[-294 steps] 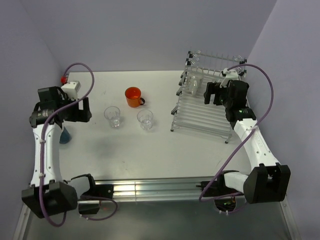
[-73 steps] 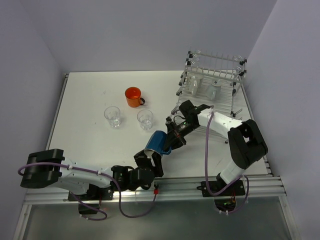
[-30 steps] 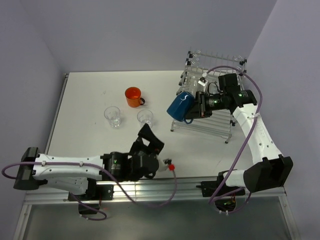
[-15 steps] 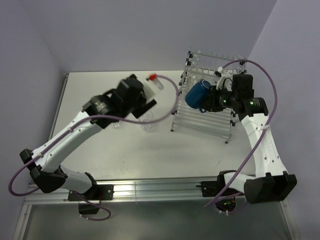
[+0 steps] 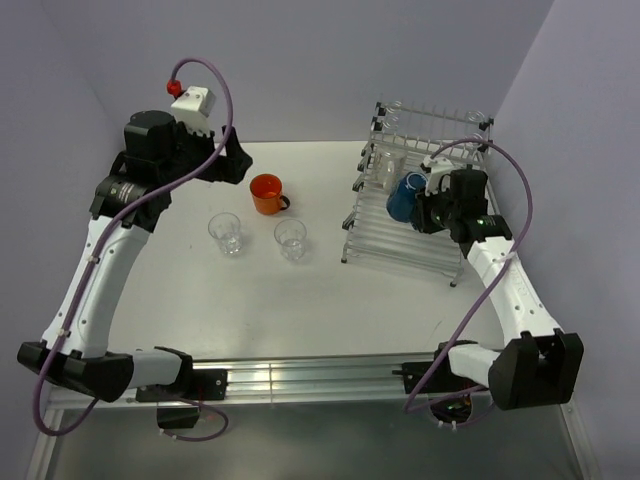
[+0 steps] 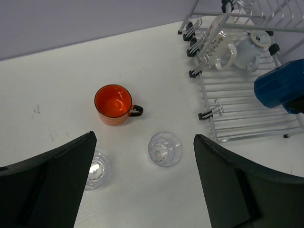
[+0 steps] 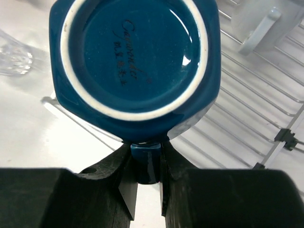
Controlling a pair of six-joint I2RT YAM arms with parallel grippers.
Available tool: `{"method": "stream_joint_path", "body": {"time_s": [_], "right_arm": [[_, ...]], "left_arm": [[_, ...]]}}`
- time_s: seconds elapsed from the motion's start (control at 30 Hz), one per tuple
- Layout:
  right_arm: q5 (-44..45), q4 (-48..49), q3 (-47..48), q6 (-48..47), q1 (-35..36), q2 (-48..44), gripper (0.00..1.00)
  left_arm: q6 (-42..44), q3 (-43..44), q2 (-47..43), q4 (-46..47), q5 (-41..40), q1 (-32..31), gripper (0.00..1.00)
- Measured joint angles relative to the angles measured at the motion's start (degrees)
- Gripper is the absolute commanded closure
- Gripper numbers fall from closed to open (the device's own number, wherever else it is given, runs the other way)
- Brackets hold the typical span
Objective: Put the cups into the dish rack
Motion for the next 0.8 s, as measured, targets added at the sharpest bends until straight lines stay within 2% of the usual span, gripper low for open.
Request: {"method": "stream_joint_path", "body": {"time_s": [0.23, 0.57, 0.8], "right_arm": [[2.56, 7.15, -1.16, -2.73, 2.60, 5.01, 1.00], [8.11, 13.57, -2.23, -3.82, 7.54, 12.22, 1.00], [11.23, 15.72, -2.21, -2.14, 8.11, 17.62, 1.00]], "left_arm": [[-5.14, -2.75, 5.38, 2.05, 6.03, 5.68, 0.09], [-5.46, -3.87, 6.56, 2.51, 8.13, 6.34, 0.09], [-4.55, -4.92, 6.56, 4.52, 8.15, 7.02, 0.07]]}}
